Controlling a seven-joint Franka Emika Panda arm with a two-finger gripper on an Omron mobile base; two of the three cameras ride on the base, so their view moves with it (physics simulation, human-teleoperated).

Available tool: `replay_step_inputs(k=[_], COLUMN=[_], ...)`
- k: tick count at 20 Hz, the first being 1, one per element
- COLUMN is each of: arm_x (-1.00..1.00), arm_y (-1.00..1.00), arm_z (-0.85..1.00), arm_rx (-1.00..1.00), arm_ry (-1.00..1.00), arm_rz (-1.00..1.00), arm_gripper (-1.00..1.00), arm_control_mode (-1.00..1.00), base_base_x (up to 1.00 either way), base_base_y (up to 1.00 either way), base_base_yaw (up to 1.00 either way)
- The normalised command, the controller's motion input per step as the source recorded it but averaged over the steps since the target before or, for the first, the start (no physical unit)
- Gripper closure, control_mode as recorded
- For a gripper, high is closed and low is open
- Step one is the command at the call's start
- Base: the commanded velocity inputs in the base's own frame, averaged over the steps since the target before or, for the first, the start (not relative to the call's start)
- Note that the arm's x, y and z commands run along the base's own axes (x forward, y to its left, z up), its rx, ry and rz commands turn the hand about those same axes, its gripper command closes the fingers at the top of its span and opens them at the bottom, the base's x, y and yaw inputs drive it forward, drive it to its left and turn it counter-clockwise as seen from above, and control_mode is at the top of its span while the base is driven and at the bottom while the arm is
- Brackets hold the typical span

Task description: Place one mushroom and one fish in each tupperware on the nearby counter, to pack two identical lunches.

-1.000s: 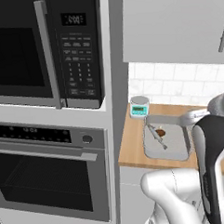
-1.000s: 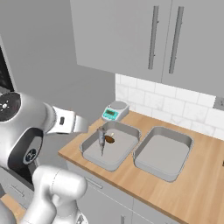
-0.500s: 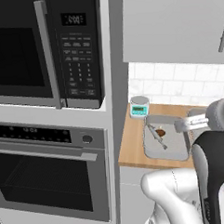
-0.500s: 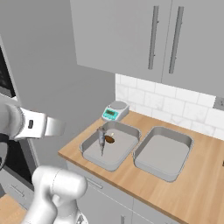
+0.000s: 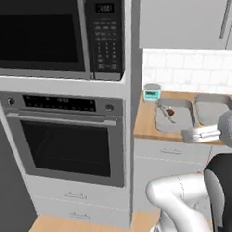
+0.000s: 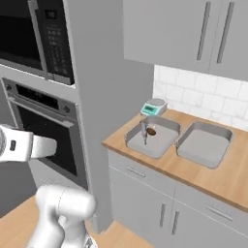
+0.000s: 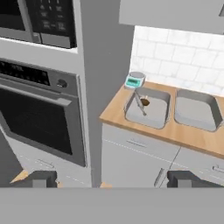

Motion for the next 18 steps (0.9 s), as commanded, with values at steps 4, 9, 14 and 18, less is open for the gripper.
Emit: replay_step_inputs(k=[4, 9, 14, 18], arm_x=[0.00, 0.00, 0.00, 0.00], arm_y=[0.00, 0.00, 0.00, 0.00], arm_z=[0.00, 0.00, 0.00, 0.00], arm_rx=[0.00, 0.00, 0.00, 0.00], arm_ry=[0.00, 0.00, 0.00, 0.00], arm_rz=[0.00, 0.00, 0.00, 0.00], arm_gripper=[-1.00, -1.00, -1.00, -1.00], arm_control_mode=[1.00, 1.00, 1.00, 1.00], base_base_x=[-0.21, 0.00, 0.00, 0.13], base_base_y=[0.99, 0.68, 0.59, 0.99], base_base_yaw=[0.48, 0.78, 0.84, 0.49])
